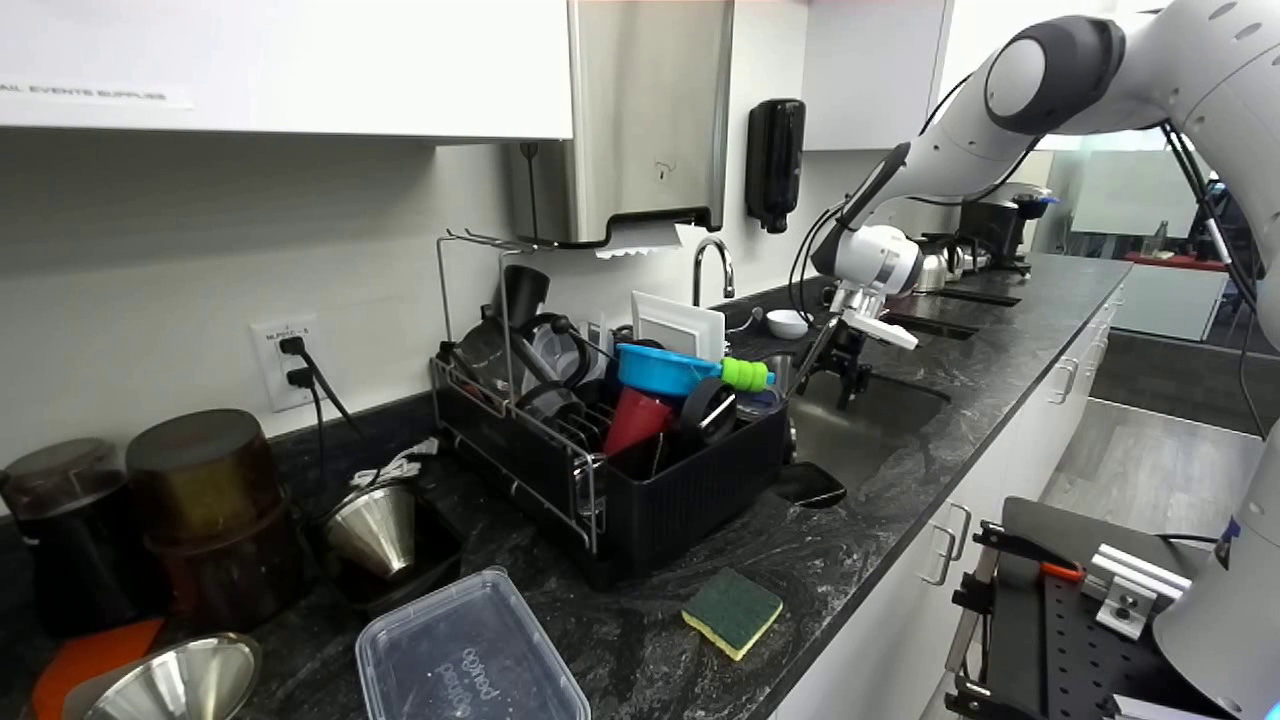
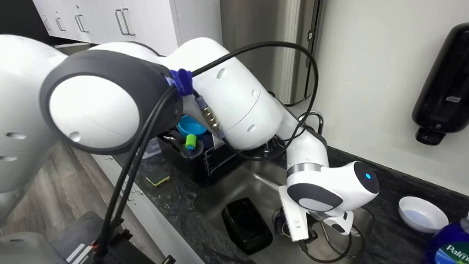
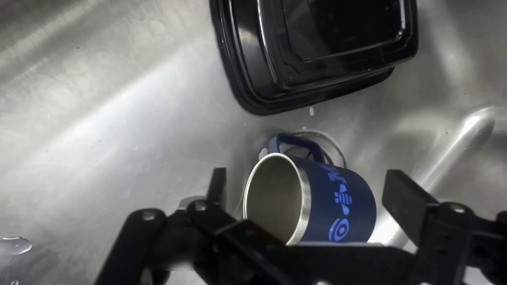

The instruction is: Pick up the cup in the sink and position it upright on the right within the sink

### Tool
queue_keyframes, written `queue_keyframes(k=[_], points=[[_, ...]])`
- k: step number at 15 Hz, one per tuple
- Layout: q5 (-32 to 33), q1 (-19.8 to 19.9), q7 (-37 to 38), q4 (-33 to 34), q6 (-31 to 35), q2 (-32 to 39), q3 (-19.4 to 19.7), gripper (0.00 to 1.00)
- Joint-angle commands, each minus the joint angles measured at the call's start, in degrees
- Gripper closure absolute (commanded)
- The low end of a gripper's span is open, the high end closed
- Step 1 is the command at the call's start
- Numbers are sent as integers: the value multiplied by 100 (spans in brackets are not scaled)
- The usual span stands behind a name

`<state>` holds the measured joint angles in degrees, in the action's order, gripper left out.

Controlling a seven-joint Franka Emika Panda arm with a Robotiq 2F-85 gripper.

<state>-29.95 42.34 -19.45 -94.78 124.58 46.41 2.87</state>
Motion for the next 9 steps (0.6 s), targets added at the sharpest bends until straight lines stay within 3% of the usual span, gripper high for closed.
queue_keyframes(k=[1, 9], points=[[-43, 32, -45, 100, 165, 129, -68, 0], [50, -18, 130, 111, 137, 101, -30, 0]])
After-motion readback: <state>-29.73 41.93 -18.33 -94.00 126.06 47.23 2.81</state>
